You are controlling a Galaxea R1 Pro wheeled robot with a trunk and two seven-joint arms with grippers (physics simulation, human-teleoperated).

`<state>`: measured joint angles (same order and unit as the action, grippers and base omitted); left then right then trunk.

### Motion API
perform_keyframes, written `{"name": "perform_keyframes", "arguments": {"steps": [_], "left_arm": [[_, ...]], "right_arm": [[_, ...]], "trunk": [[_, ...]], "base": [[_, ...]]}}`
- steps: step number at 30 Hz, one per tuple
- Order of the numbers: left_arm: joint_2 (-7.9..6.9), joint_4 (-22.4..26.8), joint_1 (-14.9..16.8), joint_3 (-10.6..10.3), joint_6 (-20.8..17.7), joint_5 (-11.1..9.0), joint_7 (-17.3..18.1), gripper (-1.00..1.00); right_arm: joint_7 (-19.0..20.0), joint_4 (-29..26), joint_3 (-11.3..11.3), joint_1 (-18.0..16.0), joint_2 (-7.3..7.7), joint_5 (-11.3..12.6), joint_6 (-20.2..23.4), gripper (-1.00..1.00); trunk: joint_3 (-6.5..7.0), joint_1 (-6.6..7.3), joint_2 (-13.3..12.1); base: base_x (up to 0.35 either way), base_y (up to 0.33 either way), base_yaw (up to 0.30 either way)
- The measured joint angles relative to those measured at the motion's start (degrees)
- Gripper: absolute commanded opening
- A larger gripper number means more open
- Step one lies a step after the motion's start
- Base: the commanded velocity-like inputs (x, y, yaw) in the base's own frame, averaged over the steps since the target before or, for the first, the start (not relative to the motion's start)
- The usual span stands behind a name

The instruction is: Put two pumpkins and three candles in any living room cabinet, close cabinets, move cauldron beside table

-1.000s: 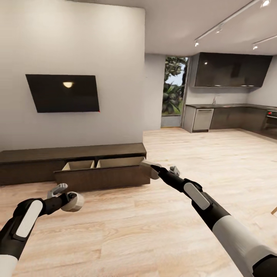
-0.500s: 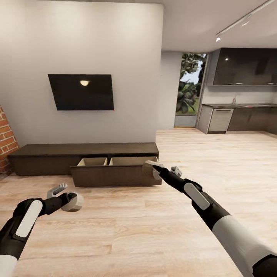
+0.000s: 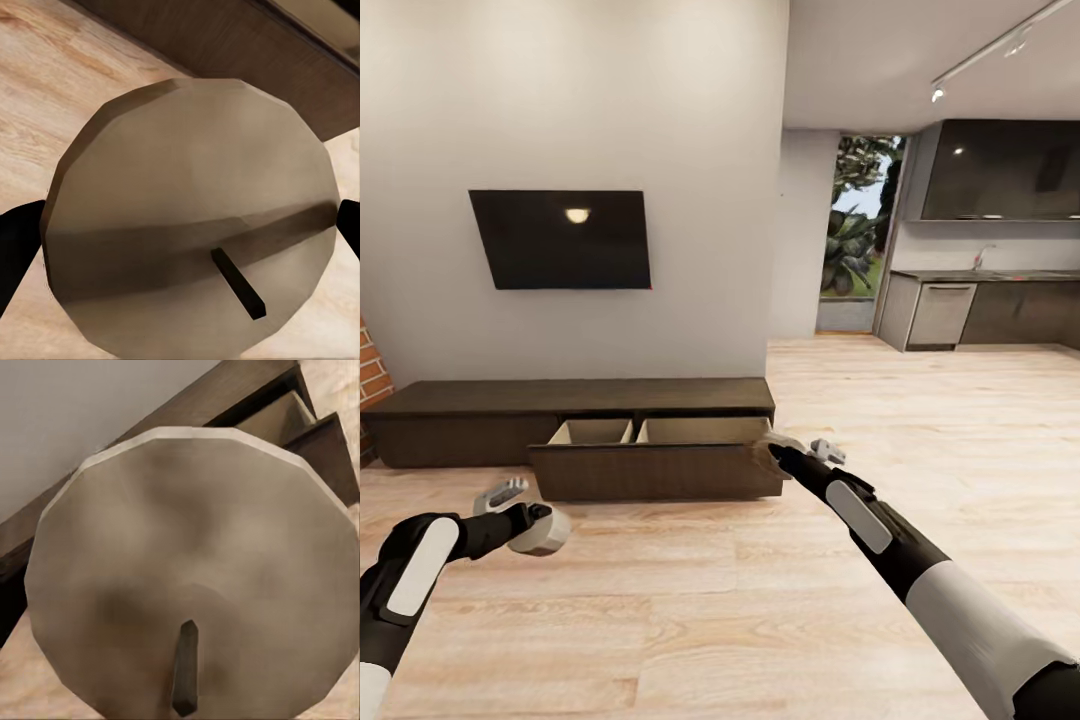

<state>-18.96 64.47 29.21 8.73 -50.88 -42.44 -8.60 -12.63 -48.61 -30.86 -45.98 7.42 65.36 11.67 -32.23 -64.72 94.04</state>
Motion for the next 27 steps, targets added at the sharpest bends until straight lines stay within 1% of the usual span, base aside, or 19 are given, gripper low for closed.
{"name": "perform_keyframes", "arguments": {"steps": [2, 3, 5, 6, 8, 9, 11, 12, 15, 17, 18, 20, 22, 27], "left_arm": [[-0.04, 0.60, 0.02, -0.14, -0.28, -0.10, 0.02, -1.00], [-0.07, 1.33, 0.02, -0.34, -0.49, -0.13, 0.00, -1.00], [-0.10, 2.07, 0.01, -0.50, -1.28, -0.10, -0.04, -1.00], [-0.10, 2.35, 0.01, -0.55, -2.35, -0.05, -0.04, -1.00], [-0.11, 2.59, 0.01, -0.57, -3.53, -0.05, -0.06, -1.00], [-0.11, 2.73, 0.01, -0.59, -4.18, 0.01, -0.08, -1.00], [-0.11, 2.77, 0.01, -0.59, -4.30, 0.02, -0.10, -1.00], [-0.11, 2.77, 0.01, -0.59, -4.33, 0.02, -0.09, -1.00], [-0.11, 2.78, 0.01, -0.59, -4.43, 0.00, -0.08, -1.00], [-0.11, 2.78, 0.01, -0.59, -4.45, 0.00, -0.07, -1.00], [-0.11, 2.78, 0.01, -0.59, -4.45, -0.01, -0.08, -1.00], [-0.11, 2.79, 0.01, -0.59, -4.46, 0.01, -0.10, -1.00], [-0.11, 2.79, 0.01, -0.59, -4.46, -0.01, -0.09, -1.00], [-0.11, 2.79, 0.01, -0.59, -4.46, 0.00, -0.07, -1.00]], "right_arm": [[-5.78, -1.16, -0.05, 0.00, -0.98, -0.23, -0.09, -1.00], [-9.04, -2.25, -0.10, 0.00, -1.74, -0.54, -0.03, -1.00], [-13.54, -4.09, -0.13, -0.01, -2.97, -1.82, 0.05, -1.00], [-17.67, -5.45, -0.11, -0.01, -4.22, -3.45, 0.12, -1.00], [-23.88, -7.05, -0.05, 0.00, -6.17, -5.74, 0.15, -1.00], [-29.75, -8.74, -0.22, -0.01, -8.26, -7.43, 0.79, -1.00], [-30.91, -9.50, -0.35, -0.02, -8.86, -7.66, 2.01, -1.00], [-31.34, -9.96, -0.82, -0.01, -9.03, -7.77, 2.72, -1.00], [-31.57, -10.70, -2.43, -0.01, -9.17, -7.96, 3.53, -1.00], [-31.56, -10.76, -2.84, -0.08, -9.41, -7.94, 4.65, -1.00], [-31.57, -10.74, -2.93, -0.11, -9.53, -7.90, 5.79, -1.00], [-31.52, -10.61, -2.99, -0.15, -9.72, -7.87, 9.90, -1.00], [-31.42, -10.23, -2.77, -0.16, -9.78, -7.43, 12.77, -1.00], [-31.56, -9.64, -2.57, -0.18, -9.99, -7.12, 14.58, -1.00]], "trunk": [[0.00, 0.00, 0.00], [0.01, 0.00, 0.01], [0.01, 0.00, 0.01], [0.01, 0.00, 0.01], [0.01, 0.00, 0.01], [0.01, 0.00, 0.01], [0.00, 0.00, 0.01], [0.00, 0.00, 0.01], [0.00, 0.00, 0.00], [0.00, 0.00, 0.00], [0.00, 0.00, 0.00], [0.00, 0.00, 0.00], [0.00, 0.00, 0.00], [0.00, 0.00, 0.01]], "base": [[0.324, -0.102, 0.000], [0.324, -0.102, 0.000], [0.323, -0.102, 0.000], [0.322, -0.102, 0.000], [0.321, -0.098, 0.000], [0.321, -0.096, 0.000], [0.320, -0.095, 0.000], [0.320, -0.095, 0.000], [0.320, -0.095, 0.000], [0.321, -0.095, 0.000], [0.321, -0.095, 0.000], [0.321, -0.095, 0.000], [0.320, -0.096, 0.000], [0.320, -0.096, 0.000]]}}
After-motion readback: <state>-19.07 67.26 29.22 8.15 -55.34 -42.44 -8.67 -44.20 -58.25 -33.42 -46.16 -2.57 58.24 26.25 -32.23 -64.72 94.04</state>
